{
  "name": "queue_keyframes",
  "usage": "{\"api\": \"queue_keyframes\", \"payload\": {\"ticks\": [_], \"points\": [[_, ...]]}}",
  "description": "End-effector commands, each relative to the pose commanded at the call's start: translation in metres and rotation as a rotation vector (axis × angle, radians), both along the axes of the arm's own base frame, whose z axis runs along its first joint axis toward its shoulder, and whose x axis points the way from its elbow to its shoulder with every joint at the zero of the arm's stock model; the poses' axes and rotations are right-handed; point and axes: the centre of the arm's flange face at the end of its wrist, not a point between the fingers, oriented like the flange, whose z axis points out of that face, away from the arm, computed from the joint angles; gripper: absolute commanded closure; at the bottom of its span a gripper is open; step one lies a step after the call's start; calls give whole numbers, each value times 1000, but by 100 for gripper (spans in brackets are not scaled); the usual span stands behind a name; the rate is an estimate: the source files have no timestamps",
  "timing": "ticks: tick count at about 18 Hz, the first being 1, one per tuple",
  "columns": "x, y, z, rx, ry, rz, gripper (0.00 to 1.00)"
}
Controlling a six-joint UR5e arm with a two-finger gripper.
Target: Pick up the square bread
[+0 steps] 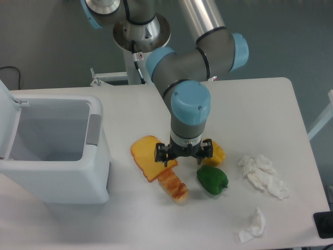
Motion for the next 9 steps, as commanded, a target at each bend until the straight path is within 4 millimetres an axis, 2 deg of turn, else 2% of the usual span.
{"api": "queue_keyframes", "payload": {"ticks": [3,9], "points": [[-1,2,-15,-9,-12,65,0],[7,11,-35,-25,-38,65,0]]}}
